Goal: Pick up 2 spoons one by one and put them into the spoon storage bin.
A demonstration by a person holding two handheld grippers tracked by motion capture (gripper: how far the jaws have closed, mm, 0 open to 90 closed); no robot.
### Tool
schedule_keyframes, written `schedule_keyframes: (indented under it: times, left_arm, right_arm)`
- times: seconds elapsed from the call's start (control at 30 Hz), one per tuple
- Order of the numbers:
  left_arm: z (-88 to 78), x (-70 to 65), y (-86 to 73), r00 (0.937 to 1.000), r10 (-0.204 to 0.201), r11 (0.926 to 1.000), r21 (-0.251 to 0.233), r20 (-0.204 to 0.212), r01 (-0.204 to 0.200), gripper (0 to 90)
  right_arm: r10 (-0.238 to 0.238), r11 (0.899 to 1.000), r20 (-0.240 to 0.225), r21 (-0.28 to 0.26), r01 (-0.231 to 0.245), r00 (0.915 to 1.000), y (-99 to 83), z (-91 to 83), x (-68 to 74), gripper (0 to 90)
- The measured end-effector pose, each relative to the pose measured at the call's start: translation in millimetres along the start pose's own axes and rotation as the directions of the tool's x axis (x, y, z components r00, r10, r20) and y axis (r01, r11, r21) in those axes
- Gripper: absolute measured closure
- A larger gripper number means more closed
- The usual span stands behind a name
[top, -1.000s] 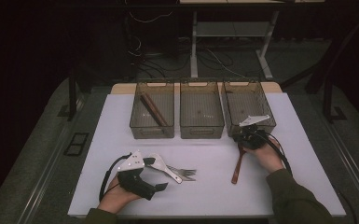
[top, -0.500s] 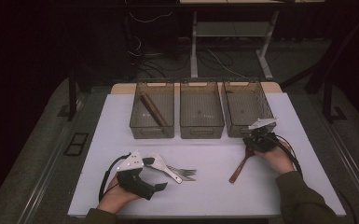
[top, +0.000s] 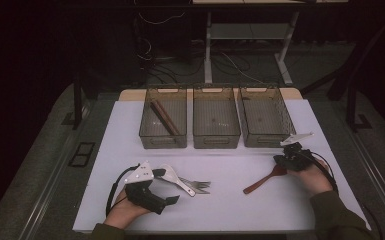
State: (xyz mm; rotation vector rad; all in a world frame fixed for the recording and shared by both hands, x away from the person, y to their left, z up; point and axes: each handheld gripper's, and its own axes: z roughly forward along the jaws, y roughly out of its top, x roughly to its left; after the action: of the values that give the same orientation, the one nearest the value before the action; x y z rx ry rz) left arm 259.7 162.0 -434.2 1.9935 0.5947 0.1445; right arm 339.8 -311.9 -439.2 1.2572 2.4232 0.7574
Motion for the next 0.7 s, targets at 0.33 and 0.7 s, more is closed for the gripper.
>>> schedule_keyframes:
  times: [0.33,0.7]
  left_arm:
    - [-0.8,0.1,0.0,1.0,-0.001,1.0,0.0,-0.003,0.001,0.0]
    - [-1.0,0.0,-0.3,1.0,-0.003,1.0,0.001,-0.006,0.003,0.0]
  right_arm:
    - [0.018,1.0,-0.005,0.009,-0.018,0.9998,-25.2,-19.4,0.5,89.2]
    - [0.069,0.991,-0.073,-0.109,-0.076,0.995,-33.8,-46.3,-4.5,48.5]
